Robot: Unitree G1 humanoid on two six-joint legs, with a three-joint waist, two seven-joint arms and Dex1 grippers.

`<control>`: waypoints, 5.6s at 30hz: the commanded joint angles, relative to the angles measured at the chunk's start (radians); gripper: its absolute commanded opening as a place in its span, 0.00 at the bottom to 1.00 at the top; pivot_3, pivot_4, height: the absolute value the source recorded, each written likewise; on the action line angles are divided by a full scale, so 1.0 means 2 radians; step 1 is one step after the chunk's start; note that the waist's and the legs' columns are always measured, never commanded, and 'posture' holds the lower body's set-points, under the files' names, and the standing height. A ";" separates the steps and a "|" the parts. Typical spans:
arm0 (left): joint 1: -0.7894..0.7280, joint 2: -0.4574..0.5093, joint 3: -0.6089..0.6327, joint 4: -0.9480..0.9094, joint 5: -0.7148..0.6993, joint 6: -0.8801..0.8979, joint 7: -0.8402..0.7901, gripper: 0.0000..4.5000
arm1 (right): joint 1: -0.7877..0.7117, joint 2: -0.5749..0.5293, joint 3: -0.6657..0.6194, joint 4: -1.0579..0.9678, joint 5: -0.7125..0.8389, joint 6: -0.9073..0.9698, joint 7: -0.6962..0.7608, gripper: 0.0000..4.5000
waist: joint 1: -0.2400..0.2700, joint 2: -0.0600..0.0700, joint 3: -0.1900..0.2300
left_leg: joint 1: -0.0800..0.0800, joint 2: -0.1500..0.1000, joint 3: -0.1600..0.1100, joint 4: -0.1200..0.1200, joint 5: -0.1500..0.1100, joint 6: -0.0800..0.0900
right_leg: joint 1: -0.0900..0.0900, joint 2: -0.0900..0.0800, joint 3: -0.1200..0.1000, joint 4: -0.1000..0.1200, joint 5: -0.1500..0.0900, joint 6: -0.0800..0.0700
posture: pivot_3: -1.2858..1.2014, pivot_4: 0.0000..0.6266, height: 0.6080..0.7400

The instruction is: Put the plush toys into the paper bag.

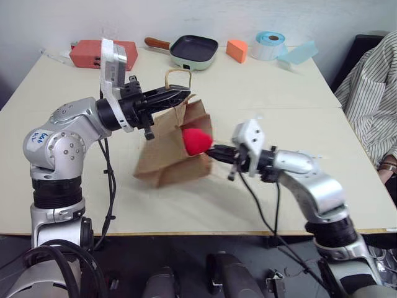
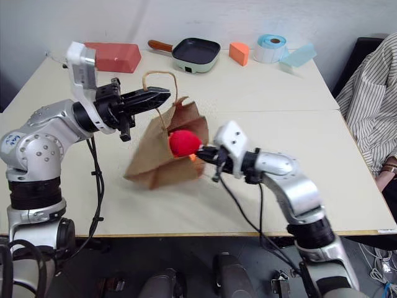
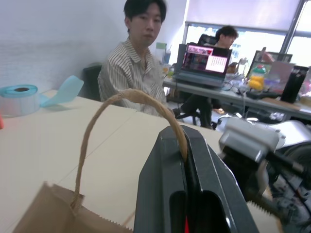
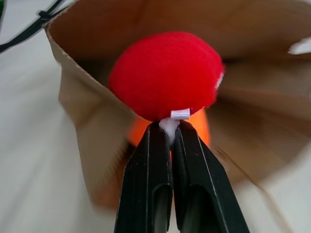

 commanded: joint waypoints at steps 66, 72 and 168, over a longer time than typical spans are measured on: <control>-0.010 -0.016 -0.023 0.011 0.035 -0.033 0.006 0.00 | 0.105 -0.018 -0.050 -0.019 0.144 0.281 -0.026 0.40 | 0.004 -0.001 -0.001 | 0.000 0.000 -0.001 0.000 0.000 0.000 | 0.001 0.000 -0.001 0.000 0.000 0.000 | 0.52 0.24 1.00; -0.006 -0.010 -0.026 0.011 0.037 -0.033 0.000 0.00 | 0.124 -0.102 -0.030 -0.080 0.058 0.040 0.063 0.40 | 0.005 -0.001 -0.001 | 0.000 -0.001 -0.001 -0.001 0.000 0.000 | 0.001 0.000 -0.001 -0.001 0.000 0.000 | 0.52 0.24 1.00; 0.196 0.056 -0.003 -0.088 0.017 -0.073 -0.050 1.00 | 0.158 -0.209 -0.104 -0.185 0.182 0.079 0.045 0.33 | 0.012 -0.003 -0.001 | 0.000 0.000 -0.001 -0.001 -0.001 0.002 | 0.002 0.000 -0.001 -0.003 0.000 0.000 | 0.52 0.24 1.00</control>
